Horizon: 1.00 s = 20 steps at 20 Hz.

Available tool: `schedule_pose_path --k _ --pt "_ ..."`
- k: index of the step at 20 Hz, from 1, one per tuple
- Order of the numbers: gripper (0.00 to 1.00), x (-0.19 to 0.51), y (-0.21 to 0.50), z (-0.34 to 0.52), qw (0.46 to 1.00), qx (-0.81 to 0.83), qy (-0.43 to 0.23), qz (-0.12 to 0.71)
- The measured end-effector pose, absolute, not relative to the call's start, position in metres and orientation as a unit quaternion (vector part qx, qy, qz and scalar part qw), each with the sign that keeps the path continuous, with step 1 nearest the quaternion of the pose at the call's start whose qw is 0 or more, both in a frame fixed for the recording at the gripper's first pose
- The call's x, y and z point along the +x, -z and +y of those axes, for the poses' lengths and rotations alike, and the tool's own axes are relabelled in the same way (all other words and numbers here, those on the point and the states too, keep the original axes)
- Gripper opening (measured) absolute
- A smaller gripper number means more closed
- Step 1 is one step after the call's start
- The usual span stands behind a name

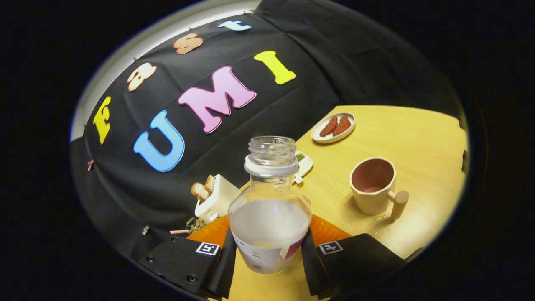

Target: Take the bottle from table, then pour the juice into the cup, finally place the bottle on the coaster

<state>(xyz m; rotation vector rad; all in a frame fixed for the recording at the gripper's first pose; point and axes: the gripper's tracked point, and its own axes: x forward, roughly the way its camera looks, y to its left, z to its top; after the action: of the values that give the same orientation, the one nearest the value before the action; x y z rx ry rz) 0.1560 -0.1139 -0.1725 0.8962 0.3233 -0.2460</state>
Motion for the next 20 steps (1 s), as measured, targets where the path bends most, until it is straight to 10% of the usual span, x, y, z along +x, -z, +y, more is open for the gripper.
schedule_pose_path --k 20 --pt "0.71 0.177 0.223 -0.154 0.67 0.697 0.175 0.188"
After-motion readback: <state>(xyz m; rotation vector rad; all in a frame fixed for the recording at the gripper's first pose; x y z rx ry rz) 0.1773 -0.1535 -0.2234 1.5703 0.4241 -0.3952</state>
